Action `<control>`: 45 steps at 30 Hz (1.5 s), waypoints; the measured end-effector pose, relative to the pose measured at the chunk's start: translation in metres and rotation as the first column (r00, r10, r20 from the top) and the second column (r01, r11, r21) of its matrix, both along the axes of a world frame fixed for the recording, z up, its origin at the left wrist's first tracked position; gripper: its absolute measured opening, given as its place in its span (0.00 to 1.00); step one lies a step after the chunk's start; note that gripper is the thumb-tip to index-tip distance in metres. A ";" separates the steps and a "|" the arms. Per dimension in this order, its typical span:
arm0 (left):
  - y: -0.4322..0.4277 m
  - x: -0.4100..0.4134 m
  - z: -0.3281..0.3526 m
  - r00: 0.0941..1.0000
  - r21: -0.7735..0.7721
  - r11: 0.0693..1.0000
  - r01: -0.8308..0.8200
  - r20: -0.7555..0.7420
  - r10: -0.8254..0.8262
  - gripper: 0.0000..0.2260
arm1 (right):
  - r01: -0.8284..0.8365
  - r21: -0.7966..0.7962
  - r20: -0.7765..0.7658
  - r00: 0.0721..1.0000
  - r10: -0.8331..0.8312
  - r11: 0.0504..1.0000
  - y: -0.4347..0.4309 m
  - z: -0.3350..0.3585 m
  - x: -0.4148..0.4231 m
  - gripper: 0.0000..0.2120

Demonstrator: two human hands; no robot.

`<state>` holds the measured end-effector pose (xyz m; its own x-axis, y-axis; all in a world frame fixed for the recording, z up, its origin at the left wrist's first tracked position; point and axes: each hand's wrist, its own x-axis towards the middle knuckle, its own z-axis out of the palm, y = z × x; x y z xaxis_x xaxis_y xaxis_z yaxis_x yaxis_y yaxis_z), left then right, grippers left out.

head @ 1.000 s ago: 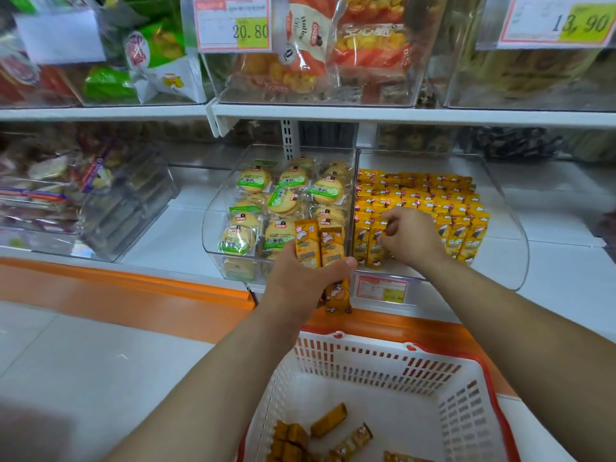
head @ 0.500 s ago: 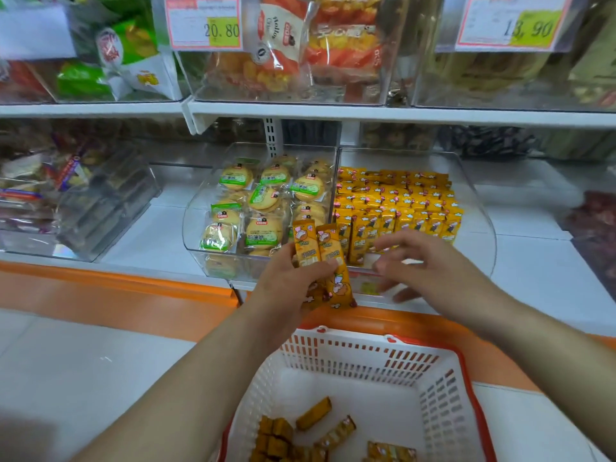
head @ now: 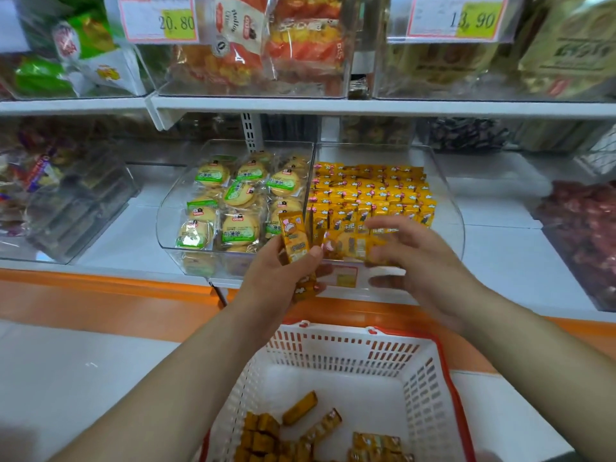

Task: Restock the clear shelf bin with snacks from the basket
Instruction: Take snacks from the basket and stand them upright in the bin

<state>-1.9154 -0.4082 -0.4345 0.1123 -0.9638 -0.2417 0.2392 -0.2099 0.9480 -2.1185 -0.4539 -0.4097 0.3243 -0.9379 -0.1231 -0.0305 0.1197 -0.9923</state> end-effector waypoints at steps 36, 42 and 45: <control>-0.008 0.001 -0.003 0.975 -0.015 1.000 0.005 0.222 -0.001 0.20 | -0.130 -0.284 -0.387 0.922 0.011 0.950 -0.045 -0.008 -0.006 0.18; -0.003 -0.020 -0.010 0.929 -0.037 0.992 0.118 0.357 -0.097 0.18 | -0.112 -0.209 -0.214 0.975 0.066 0.971 -0.015 -0.009 -0.011 0.17; -0.005 -0.027 -0.011 0.916 -0.035 0.998 0.059 0.399 -0.040 0.20 | -0.172 -0.320 -0.336 0.940 0.058 0.932 -0.016 -0.011 -0.011 0.09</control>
